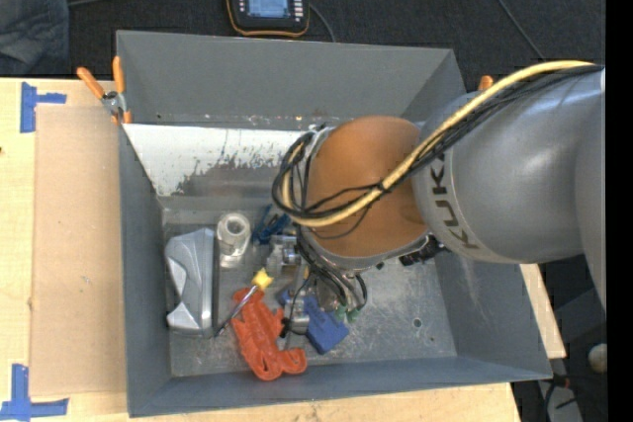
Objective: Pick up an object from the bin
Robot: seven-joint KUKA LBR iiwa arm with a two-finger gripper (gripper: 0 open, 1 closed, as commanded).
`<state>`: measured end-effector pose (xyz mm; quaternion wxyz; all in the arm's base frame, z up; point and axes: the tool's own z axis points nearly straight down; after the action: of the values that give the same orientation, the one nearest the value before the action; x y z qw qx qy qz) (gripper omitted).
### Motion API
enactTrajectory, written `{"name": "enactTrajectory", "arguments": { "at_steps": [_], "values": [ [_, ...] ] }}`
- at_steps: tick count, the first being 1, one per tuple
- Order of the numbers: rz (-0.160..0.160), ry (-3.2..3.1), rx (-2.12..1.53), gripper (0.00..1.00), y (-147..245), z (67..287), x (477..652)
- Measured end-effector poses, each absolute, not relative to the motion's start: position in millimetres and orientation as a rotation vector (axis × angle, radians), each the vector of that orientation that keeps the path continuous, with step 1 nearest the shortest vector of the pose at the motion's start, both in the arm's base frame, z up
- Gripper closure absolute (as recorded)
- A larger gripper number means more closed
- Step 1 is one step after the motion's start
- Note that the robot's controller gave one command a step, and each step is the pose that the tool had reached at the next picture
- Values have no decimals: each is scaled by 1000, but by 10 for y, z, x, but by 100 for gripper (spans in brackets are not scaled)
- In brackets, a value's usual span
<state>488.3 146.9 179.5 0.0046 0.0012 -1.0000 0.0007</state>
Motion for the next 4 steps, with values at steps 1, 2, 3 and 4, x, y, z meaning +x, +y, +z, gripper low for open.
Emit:
{"name": "enactTrajectory", "arguments": {
  "at_steps": [1,2,3,4],
  "values": [
    [0,-3139,-1,0,1464,1823,4900],
    [-3,-3116,384,0,1752,2069,4796],
    [3,-3135,12,0,1602,1736,4981],
    [-3,-3084,582,0,1419,1289,4883]
  ]
}}
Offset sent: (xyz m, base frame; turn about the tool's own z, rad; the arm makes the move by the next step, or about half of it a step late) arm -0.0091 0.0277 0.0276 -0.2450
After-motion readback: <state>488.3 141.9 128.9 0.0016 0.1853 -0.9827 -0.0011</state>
